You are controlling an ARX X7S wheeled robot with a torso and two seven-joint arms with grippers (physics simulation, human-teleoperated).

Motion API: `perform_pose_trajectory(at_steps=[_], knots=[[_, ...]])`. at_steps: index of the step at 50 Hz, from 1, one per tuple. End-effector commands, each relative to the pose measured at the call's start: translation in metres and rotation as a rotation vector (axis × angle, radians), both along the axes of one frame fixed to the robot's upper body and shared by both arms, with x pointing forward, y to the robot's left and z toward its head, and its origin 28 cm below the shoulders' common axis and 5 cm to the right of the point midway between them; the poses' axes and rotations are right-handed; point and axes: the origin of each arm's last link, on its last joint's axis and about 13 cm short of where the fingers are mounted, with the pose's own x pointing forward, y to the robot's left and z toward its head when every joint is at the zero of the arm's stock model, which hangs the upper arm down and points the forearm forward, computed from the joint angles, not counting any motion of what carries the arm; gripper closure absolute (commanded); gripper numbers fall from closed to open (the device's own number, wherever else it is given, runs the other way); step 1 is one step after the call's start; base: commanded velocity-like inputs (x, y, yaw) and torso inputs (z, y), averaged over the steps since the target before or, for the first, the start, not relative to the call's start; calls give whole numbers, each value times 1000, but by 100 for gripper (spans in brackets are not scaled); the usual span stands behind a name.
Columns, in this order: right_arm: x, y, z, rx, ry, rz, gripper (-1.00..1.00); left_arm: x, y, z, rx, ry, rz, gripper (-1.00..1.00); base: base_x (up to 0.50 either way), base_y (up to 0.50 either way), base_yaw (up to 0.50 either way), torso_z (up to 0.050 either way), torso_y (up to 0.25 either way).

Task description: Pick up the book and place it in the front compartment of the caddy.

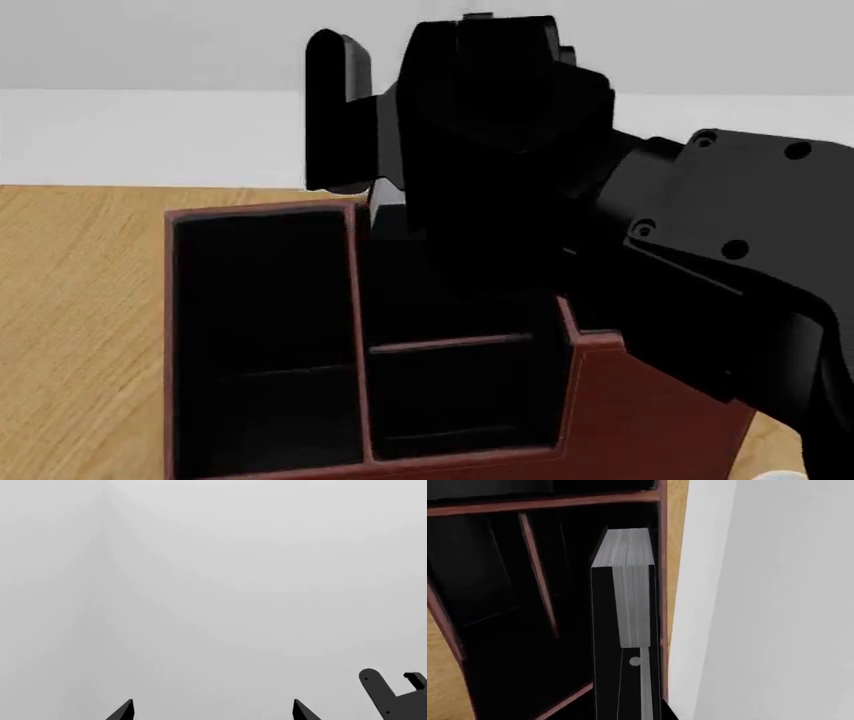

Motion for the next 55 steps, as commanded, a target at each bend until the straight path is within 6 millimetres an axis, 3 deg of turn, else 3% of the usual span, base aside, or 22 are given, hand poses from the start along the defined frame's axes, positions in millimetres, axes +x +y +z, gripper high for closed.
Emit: perform_pose_trajectory(at_steps=[1, 55], knots=[[7, -5, -3, -45, -61, -2, 100, 0, 0, 1, 4, 3, 1, -100, 0, 0, 0, 0, 0], [45, -2, -76, -46, 9, -11, 100, -1, 1, -4, 3, 14, 9, -100, 0, 0, 0, 0, 1]])
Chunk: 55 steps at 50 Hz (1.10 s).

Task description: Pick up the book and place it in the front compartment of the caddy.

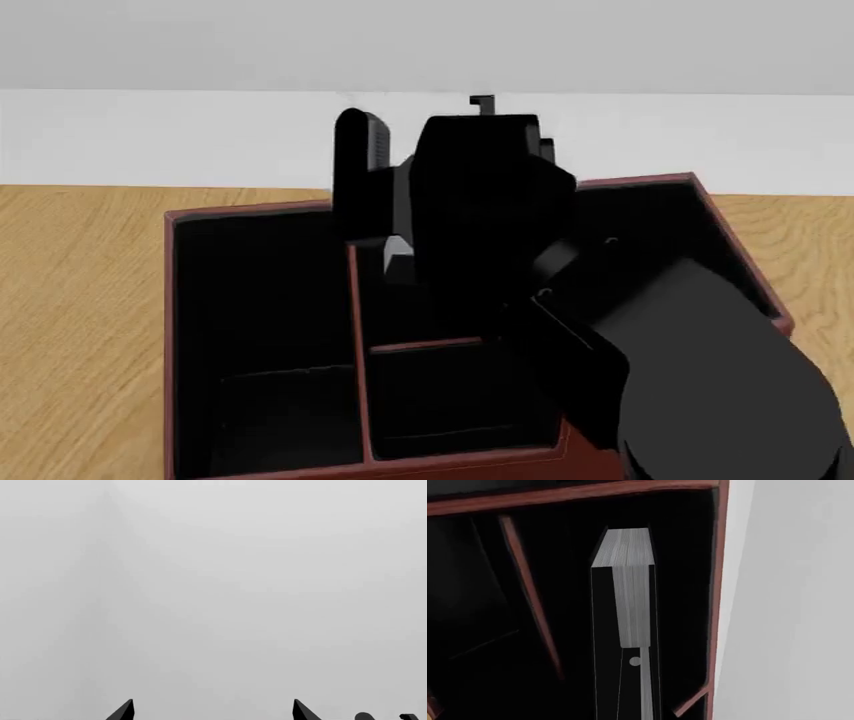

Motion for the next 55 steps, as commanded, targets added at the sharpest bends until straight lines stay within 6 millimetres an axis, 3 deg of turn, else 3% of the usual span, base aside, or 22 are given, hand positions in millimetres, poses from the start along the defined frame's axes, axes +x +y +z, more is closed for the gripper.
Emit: perform_pose_trajectory(at_steps=[1, 33, 34, 55], knots=[[7, -1, -7, -61, -35, 23, 100, 1, -1, -2, -3, 3, -4, -100, 0, 0, 0, 0, 0], [7, -7, -46, -37, -4, 2, 100, 1, 1, -5, -3, 19, 4, -100, 0, 0, 0, 0, 1], [7, -7, -46, -43, -15, 3, -100, 1, 0, -5, -2, 19, 4, -100, 11, 0, 0, 0, 0], [7, -8, -42, -42, -33, 5, -100, 5, -1, -5, -2, 21, -6, -100, 0, 0, 0, 0, 0]])
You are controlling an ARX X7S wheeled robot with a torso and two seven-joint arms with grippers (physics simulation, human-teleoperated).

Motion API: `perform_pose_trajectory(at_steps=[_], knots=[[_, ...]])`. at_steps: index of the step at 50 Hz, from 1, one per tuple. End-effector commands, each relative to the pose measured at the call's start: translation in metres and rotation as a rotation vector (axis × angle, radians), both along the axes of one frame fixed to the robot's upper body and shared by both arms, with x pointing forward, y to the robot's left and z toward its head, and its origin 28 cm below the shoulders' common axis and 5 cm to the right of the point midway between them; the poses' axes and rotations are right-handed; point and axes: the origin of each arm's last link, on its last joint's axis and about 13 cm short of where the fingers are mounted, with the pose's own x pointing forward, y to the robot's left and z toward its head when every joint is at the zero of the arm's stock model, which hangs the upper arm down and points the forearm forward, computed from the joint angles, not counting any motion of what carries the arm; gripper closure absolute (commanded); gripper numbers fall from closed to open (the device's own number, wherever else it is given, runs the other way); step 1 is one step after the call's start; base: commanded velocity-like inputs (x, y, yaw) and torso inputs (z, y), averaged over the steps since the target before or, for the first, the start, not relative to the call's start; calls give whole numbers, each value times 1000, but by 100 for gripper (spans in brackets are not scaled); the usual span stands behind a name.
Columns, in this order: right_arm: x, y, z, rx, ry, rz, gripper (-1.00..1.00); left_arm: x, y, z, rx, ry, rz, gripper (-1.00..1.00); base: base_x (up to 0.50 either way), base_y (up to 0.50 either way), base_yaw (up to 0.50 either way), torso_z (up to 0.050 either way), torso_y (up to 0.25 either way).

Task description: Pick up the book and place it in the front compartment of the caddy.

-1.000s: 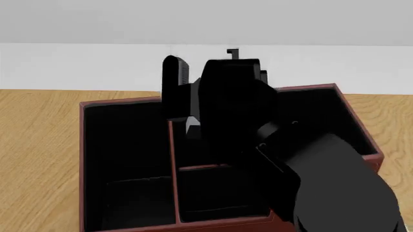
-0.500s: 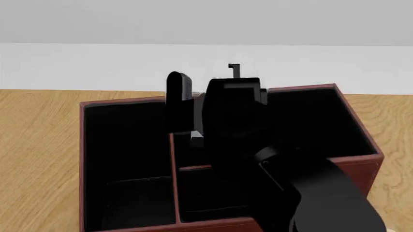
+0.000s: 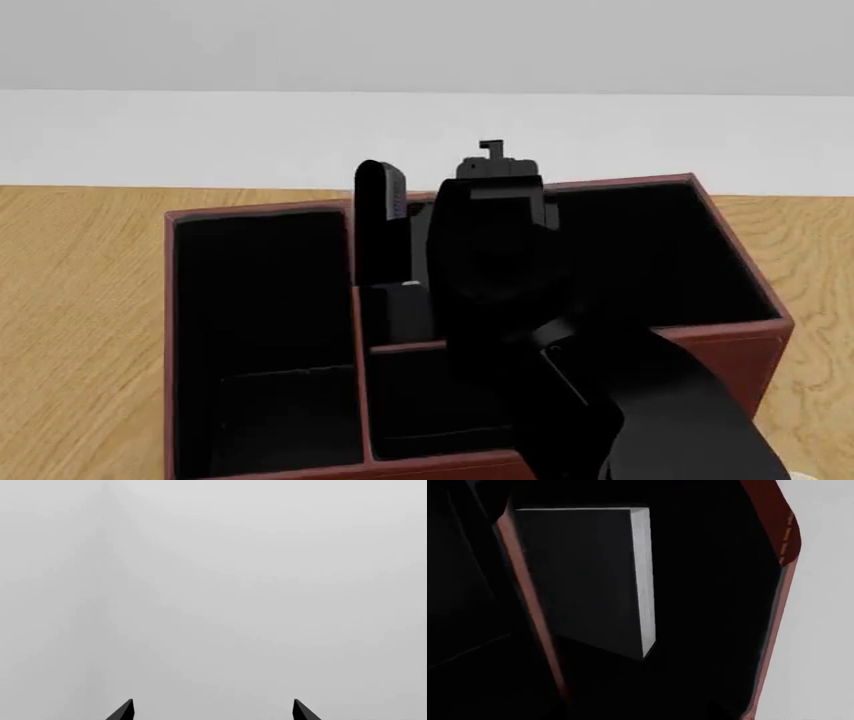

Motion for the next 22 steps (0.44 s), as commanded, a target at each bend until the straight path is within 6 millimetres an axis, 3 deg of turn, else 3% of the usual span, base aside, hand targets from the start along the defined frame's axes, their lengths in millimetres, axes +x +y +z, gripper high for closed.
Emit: perform_pose_trajectory(at_steps=[1, 22], knots=[[0, 0, 1, -6, -11, 5, -100, 0, -1, 1, 1, -1, -3, -100, 0, 0, 0, 0, 0], [-2, 11, 13, 41, -62, 62, -100, 0, -1, 3, 1, -11, -13, -100, 0, 0, 0, 0, 0]])
